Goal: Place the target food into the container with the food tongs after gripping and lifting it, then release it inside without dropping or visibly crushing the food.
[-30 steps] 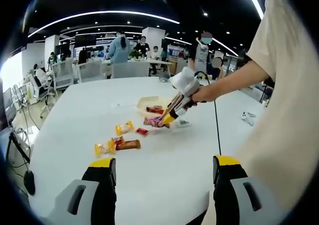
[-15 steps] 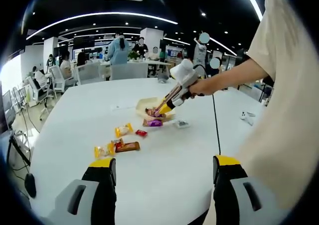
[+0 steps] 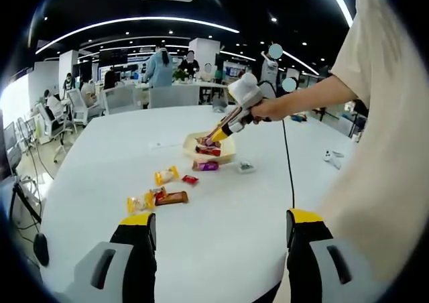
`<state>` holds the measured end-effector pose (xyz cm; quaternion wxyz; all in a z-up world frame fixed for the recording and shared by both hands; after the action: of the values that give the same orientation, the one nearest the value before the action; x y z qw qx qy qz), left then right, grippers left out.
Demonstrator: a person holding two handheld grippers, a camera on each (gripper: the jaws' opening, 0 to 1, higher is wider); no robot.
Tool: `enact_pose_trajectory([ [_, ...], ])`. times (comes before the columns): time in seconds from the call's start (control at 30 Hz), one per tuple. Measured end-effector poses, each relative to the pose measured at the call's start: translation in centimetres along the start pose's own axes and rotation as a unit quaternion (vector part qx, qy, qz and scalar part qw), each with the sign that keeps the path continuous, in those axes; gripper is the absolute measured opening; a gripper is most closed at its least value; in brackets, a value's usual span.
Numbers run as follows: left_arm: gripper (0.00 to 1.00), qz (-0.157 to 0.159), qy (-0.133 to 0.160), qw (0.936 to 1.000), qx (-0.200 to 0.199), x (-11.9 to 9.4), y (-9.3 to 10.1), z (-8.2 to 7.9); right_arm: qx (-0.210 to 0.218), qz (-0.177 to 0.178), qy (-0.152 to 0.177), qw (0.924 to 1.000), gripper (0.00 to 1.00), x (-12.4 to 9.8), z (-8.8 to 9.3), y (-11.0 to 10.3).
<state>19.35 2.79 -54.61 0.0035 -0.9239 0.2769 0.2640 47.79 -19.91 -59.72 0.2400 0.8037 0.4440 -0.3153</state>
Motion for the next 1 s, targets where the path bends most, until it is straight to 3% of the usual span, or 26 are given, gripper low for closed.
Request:
enact_pose_trajectory([
  [0.57,0.79,0.002,-0.003,1.0,-0.001,0.2,0.2,0.1,0.0,0.03,0.003,0.9995,0.19,-0.1,-0.6,3.6],
  [1.0,0.79,0.002,-0.007,1.0,-0.003,0.2,0.2,0.3,0.007,0.04,0.002,0.9992,0.19,-0.1,-0.3,5.0],
])
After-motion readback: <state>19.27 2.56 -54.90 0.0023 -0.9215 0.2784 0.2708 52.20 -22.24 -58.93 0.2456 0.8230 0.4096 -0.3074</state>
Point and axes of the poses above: the point that each gripper's makers call its tool centre point, and the gripper's own axes: x roughly forward along the fingers, y roughly to its right, z roughly out of its underside, the point moved 7 cm from there along -x, roughly backward along the fingers
